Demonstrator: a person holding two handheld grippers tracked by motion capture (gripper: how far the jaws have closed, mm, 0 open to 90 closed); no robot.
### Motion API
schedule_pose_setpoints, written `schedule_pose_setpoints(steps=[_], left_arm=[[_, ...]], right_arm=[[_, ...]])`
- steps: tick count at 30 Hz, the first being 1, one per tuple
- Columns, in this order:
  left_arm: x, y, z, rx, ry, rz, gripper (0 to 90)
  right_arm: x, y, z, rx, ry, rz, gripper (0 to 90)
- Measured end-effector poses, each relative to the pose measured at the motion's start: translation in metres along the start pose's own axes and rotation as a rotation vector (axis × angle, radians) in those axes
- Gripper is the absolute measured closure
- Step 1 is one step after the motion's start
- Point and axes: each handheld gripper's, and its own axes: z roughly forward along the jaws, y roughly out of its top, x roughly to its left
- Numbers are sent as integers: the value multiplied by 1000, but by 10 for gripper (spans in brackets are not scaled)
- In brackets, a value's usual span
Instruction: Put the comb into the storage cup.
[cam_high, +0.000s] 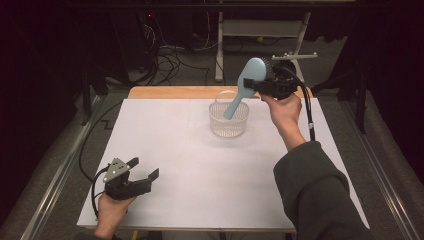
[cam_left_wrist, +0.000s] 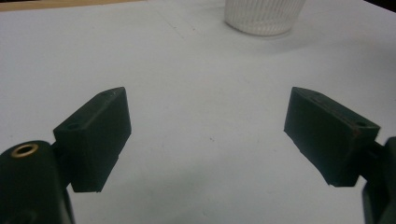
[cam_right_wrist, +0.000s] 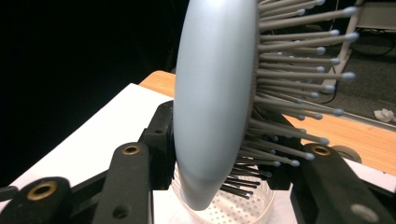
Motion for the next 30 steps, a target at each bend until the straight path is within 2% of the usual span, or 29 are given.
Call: schedule_pose_setpoints(steps=[11,25,30], left_arm=[[0,0,0,2,-2,3,141],[0,0,0,-1,-4,2,141],[1,0,0,-2,-11,-9,141]], right_arm=[[-2,-3,16,24,-31,-4,558],[4,-11,44,72,-38,-21,556],[5,-13,51,70,-35,-19,554]])
